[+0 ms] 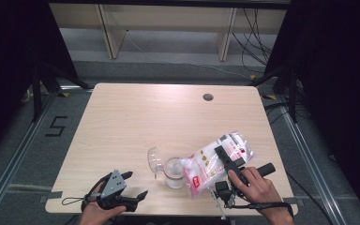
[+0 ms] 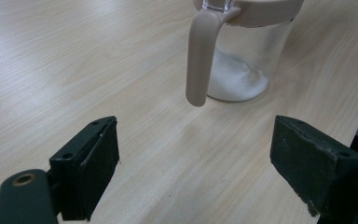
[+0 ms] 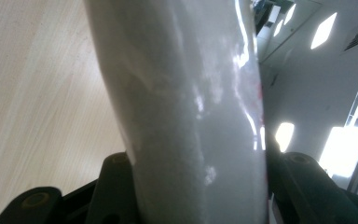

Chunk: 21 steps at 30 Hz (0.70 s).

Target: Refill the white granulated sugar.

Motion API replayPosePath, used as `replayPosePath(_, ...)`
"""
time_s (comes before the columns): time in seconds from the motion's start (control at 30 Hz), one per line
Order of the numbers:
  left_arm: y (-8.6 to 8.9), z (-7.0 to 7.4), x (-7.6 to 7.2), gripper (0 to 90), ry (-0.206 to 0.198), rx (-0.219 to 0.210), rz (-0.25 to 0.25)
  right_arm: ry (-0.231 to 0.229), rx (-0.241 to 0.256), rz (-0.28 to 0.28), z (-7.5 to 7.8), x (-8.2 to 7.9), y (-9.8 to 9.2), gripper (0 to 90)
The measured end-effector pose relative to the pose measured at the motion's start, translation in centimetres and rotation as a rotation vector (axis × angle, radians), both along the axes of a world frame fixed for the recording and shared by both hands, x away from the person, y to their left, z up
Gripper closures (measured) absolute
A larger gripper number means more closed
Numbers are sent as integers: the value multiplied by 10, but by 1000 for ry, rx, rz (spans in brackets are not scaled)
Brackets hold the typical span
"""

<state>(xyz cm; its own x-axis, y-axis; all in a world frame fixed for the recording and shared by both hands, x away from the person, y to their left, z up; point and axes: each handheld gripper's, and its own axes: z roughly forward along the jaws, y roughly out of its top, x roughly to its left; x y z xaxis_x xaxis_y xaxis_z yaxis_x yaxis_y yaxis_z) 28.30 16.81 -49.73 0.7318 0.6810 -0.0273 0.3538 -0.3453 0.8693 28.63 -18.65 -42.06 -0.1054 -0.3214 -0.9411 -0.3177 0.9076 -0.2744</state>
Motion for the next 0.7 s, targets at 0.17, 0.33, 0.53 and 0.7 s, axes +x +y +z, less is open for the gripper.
replayPosePath(0.17,1,0,0,153,-2,10,-5,-13,-20,33,1,-2,8,580)
replayPosePath(0.33,1,1,1,153,-16,22,-15,-8,-16,44,1,-2,14,581)
replayPosePath(0.53,1,0,0,153,-2,11,-3,-15,-19,38,4,-1,9,586)
replayPosePath(0.7,2,1,1,153,-23,27,-15,-6,-4,8,1,-7,2,590)
